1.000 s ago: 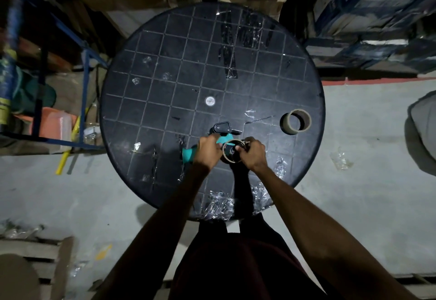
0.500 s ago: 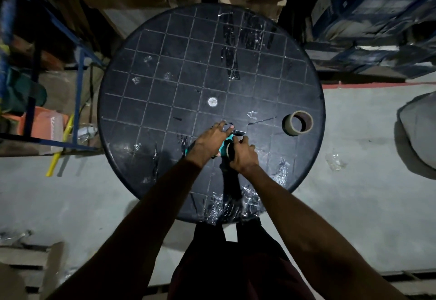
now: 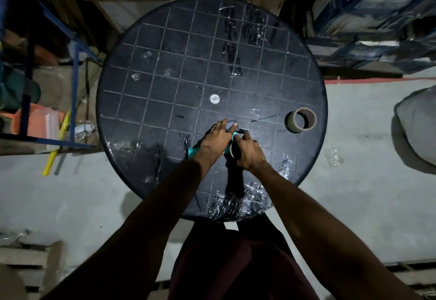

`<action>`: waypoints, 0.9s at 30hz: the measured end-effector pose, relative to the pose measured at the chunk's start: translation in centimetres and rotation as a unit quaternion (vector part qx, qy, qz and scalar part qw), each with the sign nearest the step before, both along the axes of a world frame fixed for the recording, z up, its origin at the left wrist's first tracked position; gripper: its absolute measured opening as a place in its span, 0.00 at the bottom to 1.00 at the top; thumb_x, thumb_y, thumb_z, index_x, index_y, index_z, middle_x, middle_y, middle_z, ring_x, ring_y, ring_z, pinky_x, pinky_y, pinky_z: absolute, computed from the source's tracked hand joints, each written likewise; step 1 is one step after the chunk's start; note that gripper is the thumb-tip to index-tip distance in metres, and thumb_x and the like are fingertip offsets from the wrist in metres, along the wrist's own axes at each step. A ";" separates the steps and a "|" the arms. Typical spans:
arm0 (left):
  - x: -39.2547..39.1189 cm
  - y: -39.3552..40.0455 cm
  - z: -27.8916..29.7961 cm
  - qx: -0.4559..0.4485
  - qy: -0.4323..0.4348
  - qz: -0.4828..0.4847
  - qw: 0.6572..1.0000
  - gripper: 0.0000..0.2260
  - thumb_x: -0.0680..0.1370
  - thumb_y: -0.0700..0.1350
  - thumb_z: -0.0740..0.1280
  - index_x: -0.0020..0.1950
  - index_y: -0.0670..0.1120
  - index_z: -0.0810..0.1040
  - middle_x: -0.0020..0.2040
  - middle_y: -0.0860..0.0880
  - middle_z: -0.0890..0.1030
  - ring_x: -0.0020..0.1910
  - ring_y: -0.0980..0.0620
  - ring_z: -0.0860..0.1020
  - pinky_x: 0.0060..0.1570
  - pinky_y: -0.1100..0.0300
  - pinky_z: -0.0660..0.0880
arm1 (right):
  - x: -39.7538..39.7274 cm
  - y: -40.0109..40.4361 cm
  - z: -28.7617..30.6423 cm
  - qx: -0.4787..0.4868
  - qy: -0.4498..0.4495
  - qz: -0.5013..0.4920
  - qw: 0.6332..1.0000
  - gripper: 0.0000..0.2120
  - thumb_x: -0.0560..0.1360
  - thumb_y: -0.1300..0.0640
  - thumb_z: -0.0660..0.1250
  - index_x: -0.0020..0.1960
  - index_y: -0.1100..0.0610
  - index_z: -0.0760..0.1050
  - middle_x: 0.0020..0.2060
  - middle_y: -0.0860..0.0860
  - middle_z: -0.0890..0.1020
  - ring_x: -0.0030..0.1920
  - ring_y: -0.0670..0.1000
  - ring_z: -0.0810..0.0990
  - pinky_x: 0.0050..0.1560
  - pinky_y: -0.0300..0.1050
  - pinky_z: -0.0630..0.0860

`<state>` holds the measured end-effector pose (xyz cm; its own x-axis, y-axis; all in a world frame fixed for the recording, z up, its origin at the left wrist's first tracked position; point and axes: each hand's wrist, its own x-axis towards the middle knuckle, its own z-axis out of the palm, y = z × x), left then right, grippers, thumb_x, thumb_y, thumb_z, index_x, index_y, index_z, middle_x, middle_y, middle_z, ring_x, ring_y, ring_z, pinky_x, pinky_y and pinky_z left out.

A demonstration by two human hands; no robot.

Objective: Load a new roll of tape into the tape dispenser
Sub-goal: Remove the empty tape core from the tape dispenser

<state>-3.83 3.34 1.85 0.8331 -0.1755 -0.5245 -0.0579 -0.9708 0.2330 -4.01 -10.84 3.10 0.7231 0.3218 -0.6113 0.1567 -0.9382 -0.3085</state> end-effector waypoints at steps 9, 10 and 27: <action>0.1 0.2 -0.5 -0.009 -0.003 -0.004 1.000 0.46 0.74 0.37 0.74 0.83 0.48 0.47 0.81 0.35 0.50 0.79 0.36 0.54 0.78 0.45 0.58 | -0.9 1.5 1.3 -0.048 -0.009 -0.114 0.992 0.45 0.65 0.43 0.80 0.73 0.56 0.62 0.61 0.59 0.71 0.58 0.65 0.80 0.55 0.56 0.78; 0.1 0.2 -0.4 -0.005 -0.005 -0.005 1.000 0.46 0.74 0.37 0.74 0.83 0.48 0.47 0.81 0.36 0.50 0.80 0.36 0.54 0.78 0.45 0.58 | -0.8 1.5 1.3 -0.046 -0.013 -0.112 0.993 0.42 0.67 0.46 0.79 0.73 0.57 0.62 0.61 0.60 0.71 0.58 0.64 0.80 0.56 0.55 0.78; -0.2 0.0 -0.1 -0.012 0.005 0.012 1.000 0.45 0.76 0.33 0.70 0.83 0.50 0.45 0.82 0.37 0.47 0.80 0.37 0.51 0.79 0.46 0.53 | -1.0 1.5 1.3 -0.101 -0.016 0.015 0.995 0.44 0.69 0.49 0.77 0.77 0.55 0.55 0.71 0.60 0.63 0.61 0.66 0.73 0.55 0.59 0.77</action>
<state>-4.02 3.31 1.79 0.8322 -0.1678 -0.5285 -0.0316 -0.9659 0.2569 -5.04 -9.32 4.38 0.7355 0.2170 -0.6419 0.1932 -0.9752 -0.1083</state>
